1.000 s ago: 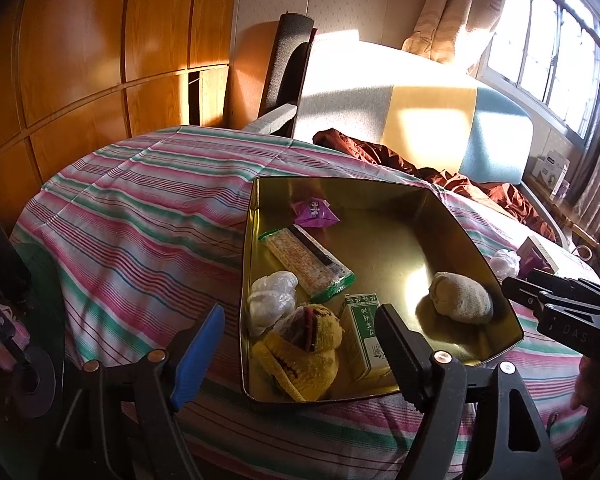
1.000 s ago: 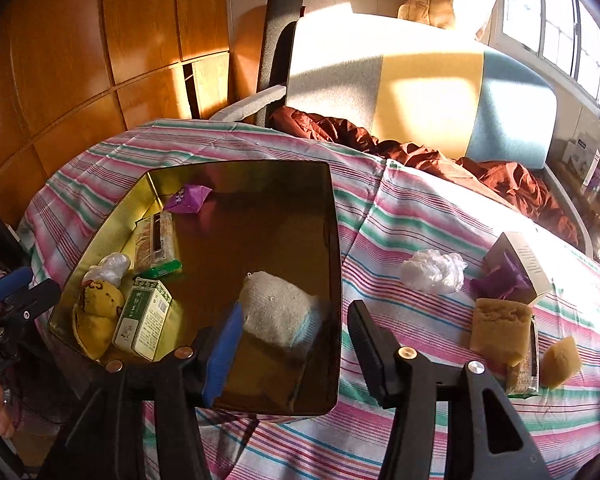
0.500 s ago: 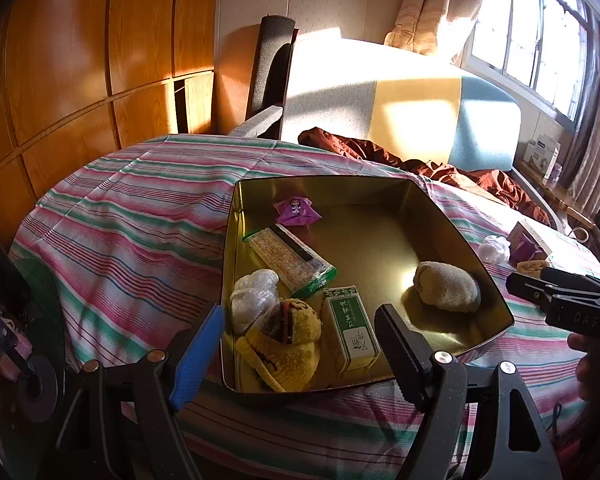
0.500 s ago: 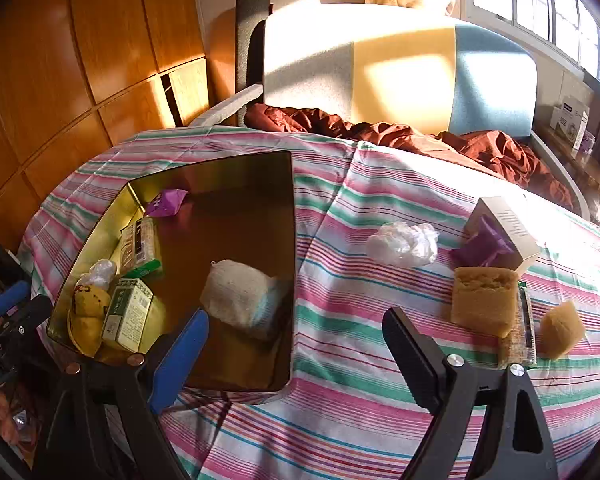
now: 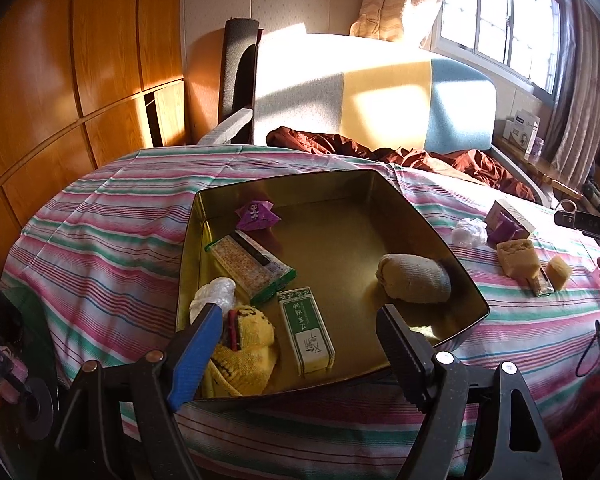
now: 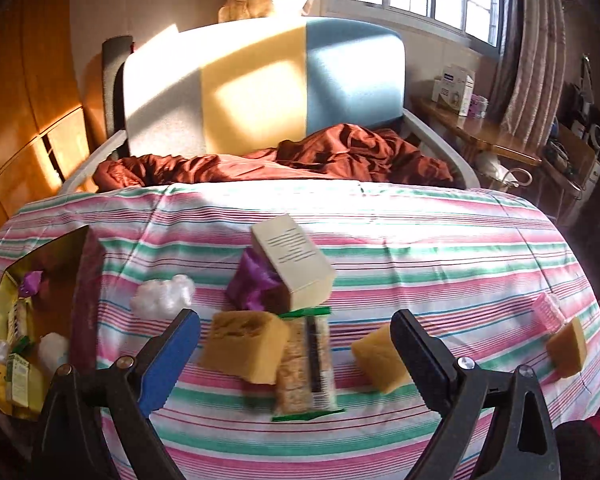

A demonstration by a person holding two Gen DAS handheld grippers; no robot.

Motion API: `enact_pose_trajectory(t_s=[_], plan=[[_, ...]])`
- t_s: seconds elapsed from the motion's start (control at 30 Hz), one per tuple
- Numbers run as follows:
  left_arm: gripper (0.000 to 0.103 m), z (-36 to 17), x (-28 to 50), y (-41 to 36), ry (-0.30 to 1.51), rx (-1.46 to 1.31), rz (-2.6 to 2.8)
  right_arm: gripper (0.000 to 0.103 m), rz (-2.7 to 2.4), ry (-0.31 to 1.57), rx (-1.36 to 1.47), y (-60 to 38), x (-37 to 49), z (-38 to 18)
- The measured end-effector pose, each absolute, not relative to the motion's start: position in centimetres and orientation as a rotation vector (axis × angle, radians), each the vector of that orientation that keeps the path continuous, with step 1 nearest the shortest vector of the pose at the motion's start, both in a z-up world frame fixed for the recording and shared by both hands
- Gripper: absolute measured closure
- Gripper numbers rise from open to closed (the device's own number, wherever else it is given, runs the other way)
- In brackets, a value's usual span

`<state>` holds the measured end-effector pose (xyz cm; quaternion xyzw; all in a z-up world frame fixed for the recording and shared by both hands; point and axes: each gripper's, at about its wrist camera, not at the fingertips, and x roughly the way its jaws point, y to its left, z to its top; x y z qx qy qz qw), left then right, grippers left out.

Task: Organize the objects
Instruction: 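Move the left gripper from the tray to the yellow sponge, then grasp the yellow sponge with the left gripper while the right gripper reaches for the cracker bar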

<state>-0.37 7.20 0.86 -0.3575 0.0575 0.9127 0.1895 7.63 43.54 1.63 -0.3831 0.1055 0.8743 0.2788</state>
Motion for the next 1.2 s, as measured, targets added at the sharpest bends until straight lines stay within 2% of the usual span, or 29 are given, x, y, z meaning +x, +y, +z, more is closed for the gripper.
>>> enact_pose_trajectory(t_s=[0.07,0.23,0.33,0.4,0.57,0.83,1.2], plan=[[0.019,1.1,-0.2,8.3,0.183,-0.991,2.542,0.005,2.241,0.344,-0.998,46.8,9.0,0.6],[0.019,1.7,0.4,11.7,0.241,-0.956,2.475,0.005,2.046,0.783,-0.925,53.1,13.1,-1.4],[0.018,2.0,0.8,14.4,0.275,-0.935,2.414,0.005,2.017,0.879,-0.959,53.8,13.6,-2.3],[0.018,2.1,1.2,16.3,0.300,-0.921,2.370,0.005,2.030,0.892,-1.000,53.4,13.0,-2.7],[0.018,2.6,2.1,21.2,0.329,-0.889,2.257,0.005,2.067,0.784,-1.016,52.4,12.3,-2.0],[0.017,2.3,1.3,28.4,0.298,-0.957,2.118,0.005,2.040,0.852,-1.029,53.3,12.8,-2.5],[0.017,-1.7,-1.9,37.0,0.248,-1.107,2.018,0.005,2.026,0.896,-1.077,53.7,12.7,-3.3]])
